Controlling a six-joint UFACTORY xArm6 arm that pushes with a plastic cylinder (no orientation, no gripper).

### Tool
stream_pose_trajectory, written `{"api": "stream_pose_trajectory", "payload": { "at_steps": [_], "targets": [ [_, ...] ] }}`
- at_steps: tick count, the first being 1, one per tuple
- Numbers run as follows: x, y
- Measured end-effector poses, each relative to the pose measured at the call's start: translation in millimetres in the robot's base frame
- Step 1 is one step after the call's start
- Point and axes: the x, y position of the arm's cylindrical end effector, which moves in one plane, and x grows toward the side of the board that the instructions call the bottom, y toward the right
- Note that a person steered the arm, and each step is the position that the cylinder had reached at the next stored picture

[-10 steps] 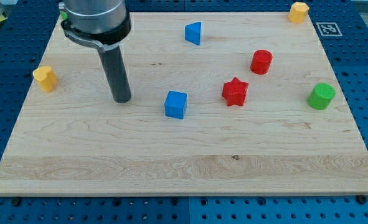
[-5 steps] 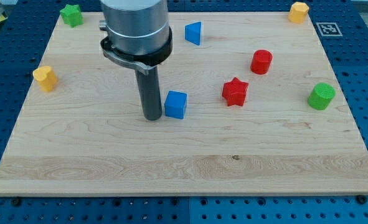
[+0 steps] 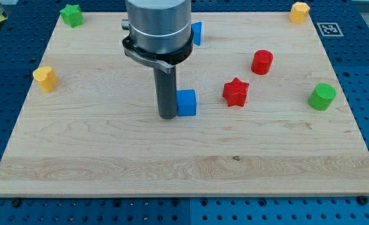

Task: Place blue cube into the red circle and red star

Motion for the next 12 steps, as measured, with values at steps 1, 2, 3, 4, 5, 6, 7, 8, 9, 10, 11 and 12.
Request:
{"api": "stream_pose_trajectory", "payload": {
  "at_steps": [1, 2, 3, 4, 5, 6, 7, 8, 9, 10, 11, 12],
  "targets": [
    [-6.0, 9.2],
    [-6.0, 24.0],
    [-6.0, 36.3],
    [-6.0, 49.4],
    [-10.3, 60.4],
    [-13.9, 68.1],
    [-26.9, 75.0],
    [-42.4, 80.8],
    [-56.6, 87.3],
    [-64.3, 93.4],
    [-64.3, 100.8],
    [-64.3, 108.8]
  ]
}}
